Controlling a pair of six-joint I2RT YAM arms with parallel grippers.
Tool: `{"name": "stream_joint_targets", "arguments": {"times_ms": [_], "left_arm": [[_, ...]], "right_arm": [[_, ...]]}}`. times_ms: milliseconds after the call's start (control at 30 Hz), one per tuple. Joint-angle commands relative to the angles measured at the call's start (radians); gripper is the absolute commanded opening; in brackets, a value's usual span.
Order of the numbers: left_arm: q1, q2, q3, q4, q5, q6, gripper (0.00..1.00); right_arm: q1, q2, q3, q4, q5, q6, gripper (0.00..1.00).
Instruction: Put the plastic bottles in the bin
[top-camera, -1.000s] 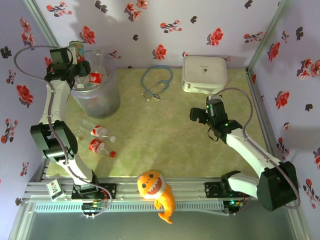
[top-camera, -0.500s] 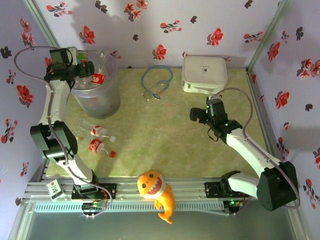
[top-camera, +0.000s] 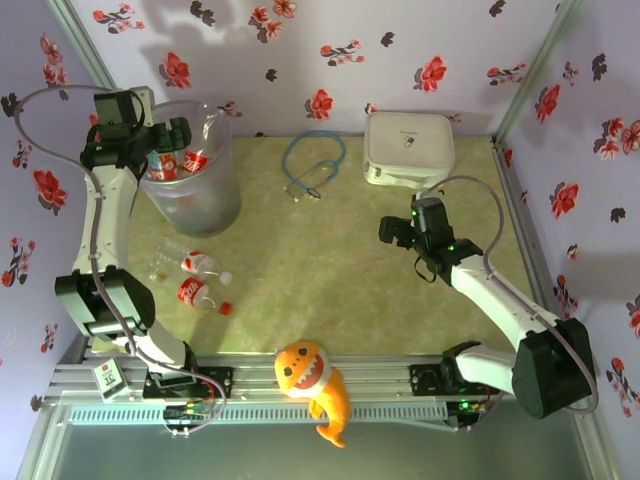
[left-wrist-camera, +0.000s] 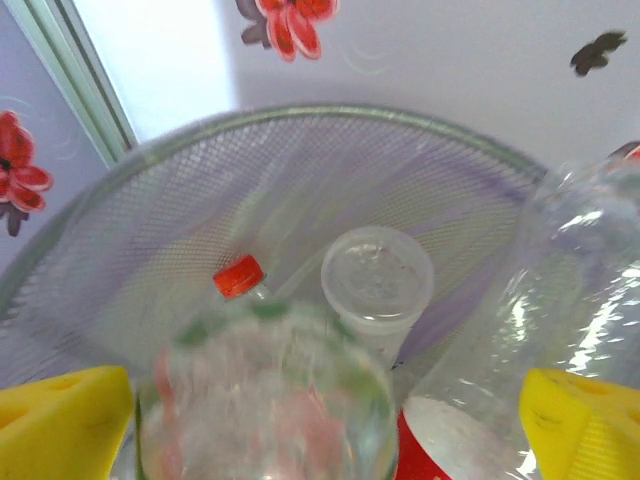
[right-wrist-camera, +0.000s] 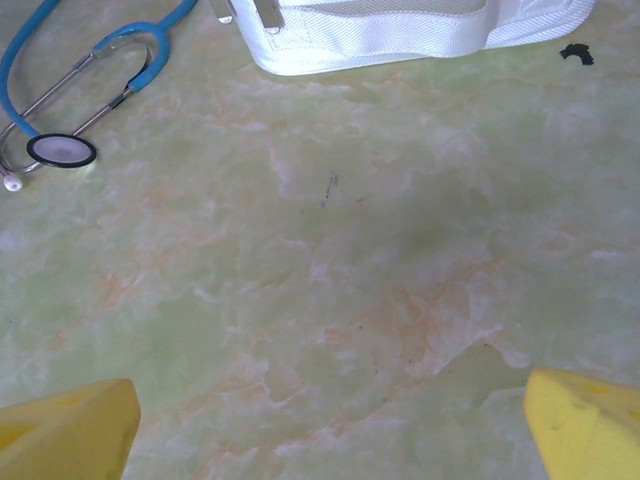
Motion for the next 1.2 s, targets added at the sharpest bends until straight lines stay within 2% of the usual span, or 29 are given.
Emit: {"name": "stream_joint_targets", "arguments": {"times_ms": [0,133,200,300,400,500,667,800,900,967,1167], "left_arm": [[-0.025,-0.104,0.054,-0.104,-0.089,-0.111,1.00],[-0.102,-0.252,-0.054,-0.228,-0.209,-0.250,0.98],[-0.145,-0.355,-0.175,-0.266,-0.256,-0.334,0.96],[-0.180,-0.502,-0.331,-0.331,-0.272,-0.473,0.94],[-0.219,-0.610,-0.486,-0.385,-0.268,-0.622,0.94],[-0.227,-0.675,-0.627,-0.424,-0.224,-0.748,1.00],[-0.228,-0.741,-0.782,-0.428,-0.177,-0.896,1.00],[-0.208,-0.722,-0.855,-0.416,-0.171,-0.954,1.00],[-0.165,-0.701,-0.932,-0.341,-0.079,-0.966,1.00],[-0.141,-0.679,-0.975,-0.326,-0.059,-0.962,1.00],[-0.085,-0.681,-1.086,-0.280,-0.036,-0.967,0.90]], "right_arm": [[-0.008,0.012,0.017,0.030,-0.004,0.003,0.99],[-0.008,0.022,0.012,0.048,-0.003,-0.001,0.99],[-0.010,0.039,0.018,0.056,-0.005,-0.011,0.99],[-0.010,0.070,0.030,0.065,-0.014,-0.028,0.99],[-0.013,0.091,0.037,0.087,-0.030,-0.033,0.99],[-0.016,0.106,0.044,0.107,-0.048,-0.036,0.99],[-0.022,0.098,0.039,0.113,-0.052,-0.052,0.99],[-0.041,0.084,0.027,0.109,-0.052,-0.070,0.99],[-0.055,0.077,0.016,0.107,-0.059,-0.079,0.99],[-0.065,0.072,0.007,0.107,-0.063,-0.084,0.99],[-0.091,0.064,-0.011,0.104,-0.077,-0.097,0.99]]}}
